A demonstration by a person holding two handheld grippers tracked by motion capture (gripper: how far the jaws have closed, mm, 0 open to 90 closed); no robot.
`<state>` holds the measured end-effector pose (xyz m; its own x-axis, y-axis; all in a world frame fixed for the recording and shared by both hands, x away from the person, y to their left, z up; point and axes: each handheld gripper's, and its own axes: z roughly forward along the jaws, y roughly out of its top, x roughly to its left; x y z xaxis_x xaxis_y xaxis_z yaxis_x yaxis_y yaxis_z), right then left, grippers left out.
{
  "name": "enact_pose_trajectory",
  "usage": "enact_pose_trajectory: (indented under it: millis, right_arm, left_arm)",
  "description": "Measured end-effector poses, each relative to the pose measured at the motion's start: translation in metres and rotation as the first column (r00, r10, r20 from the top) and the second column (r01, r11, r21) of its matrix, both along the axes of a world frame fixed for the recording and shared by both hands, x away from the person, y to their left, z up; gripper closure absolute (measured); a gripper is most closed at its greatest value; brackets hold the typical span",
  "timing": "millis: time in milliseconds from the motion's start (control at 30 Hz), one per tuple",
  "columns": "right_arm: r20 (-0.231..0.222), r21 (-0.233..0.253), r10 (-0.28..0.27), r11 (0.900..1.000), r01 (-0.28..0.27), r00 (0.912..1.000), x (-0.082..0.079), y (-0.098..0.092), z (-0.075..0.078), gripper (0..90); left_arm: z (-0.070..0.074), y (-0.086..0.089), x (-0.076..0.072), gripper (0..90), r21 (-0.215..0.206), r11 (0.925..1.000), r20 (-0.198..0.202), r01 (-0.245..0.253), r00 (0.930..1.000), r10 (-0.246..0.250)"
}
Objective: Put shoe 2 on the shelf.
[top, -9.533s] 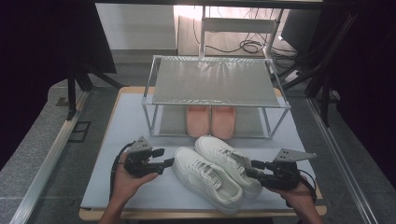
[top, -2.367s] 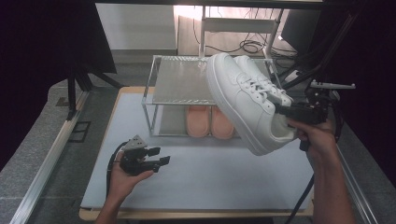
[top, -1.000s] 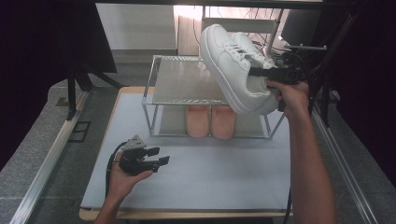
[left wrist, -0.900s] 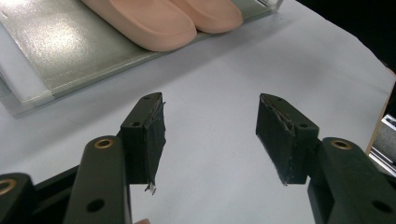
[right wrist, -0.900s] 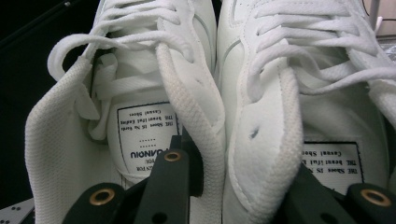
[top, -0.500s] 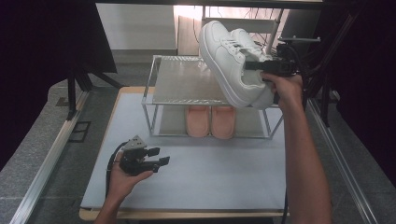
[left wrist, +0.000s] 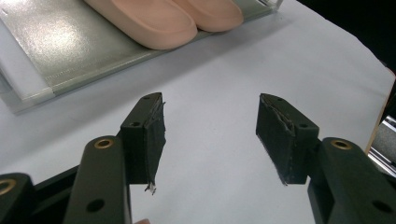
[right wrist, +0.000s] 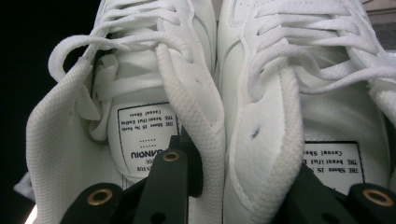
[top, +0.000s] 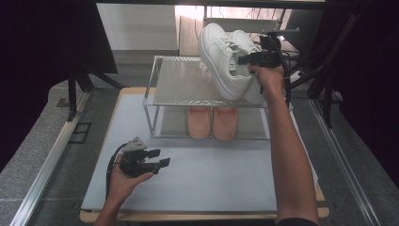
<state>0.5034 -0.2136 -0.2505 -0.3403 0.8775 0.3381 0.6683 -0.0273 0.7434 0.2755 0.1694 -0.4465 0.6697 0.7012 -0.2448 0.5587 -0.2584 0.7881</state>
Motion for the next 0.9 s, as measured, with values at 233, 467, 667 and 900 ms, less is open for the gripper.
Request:
enact_pose_trajectory:
  millis: [233,467,667,900]
  right_arm:
    - [-0.052,-0.078,-0.007,0.997,0.003,0.9986,0.009,0.019,-0.007,75.8]
    - [-0.101,-0.126,0.014,0.992,-0.027,0.9948,0.017,0.031,-0.010,63.3]
    - [-0.112,-0.158,-0.004,0.987,-0.014,0.9937,0.021,0.037,-0.008,54.0]
    - [-0.116,-0.142,0.001,0.990,-0.018,0.9932,0.022,0.034,-0.007,44.2]
  left_arm:
    - [-0.001,0.001,0.000,42.7,0.002,1.0000,-0.001,0.000,1.0000,0.000]
    - [0.000,0.002,-0.001,42.8,0.002,1.0000,0.000,-0.005,1.0000,0.005]
    - [0.000,0.003,-0.002,42.7,0.002,1.0000,0.000,-0.007,1.0000,0.007]
    - [-0.001,0.001,-0.002,42.7,0.007,1.0000,-0.003,-0.005,1.0000,0.005]
